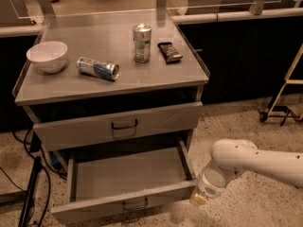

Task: Close middle drawer

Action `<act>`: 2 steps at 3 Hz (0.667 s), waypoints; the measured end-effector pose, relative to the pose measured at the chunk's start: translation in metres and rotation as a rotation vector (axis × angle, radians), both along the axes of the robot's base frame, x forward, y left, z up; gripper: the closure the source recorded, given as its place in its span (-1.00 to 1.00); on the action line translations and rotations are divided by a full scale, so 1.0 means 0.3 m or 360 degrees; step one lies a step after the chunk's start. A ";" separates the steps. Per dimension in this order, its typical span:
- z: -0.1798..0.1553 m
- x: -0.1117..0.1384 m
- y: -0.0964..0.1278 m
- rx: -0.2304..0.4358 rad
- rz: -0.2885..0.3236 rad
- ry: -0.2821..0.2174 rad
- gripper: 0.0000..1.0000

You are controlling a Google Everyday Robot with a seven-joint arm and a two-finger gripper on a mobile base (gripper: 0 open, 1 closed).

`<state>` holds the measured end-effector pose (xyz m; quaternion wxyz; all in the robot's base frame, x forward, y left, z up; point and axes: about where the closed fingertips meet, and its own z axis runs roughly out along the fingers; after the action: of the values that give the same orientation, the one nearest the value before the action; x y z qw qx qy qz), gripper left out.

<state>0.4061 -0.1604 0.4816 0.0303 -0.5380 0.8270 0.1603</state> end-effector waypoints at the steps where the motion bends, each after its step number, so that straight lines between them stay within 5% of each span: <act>1: 0.000 0.000 0.000 0.0000 0.0000 0.0000 1.00; 2: -0.091 0.058 0.039 0.0039 -0.0043 -0.0011 1.00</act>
Offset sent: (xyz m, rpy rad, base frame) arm 0.0271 0.0192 -0.0443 0.0564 -0.0122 -0.0531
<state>0.4235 -0.1485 0.4544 0.0419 -0.5270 0.8320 0.1682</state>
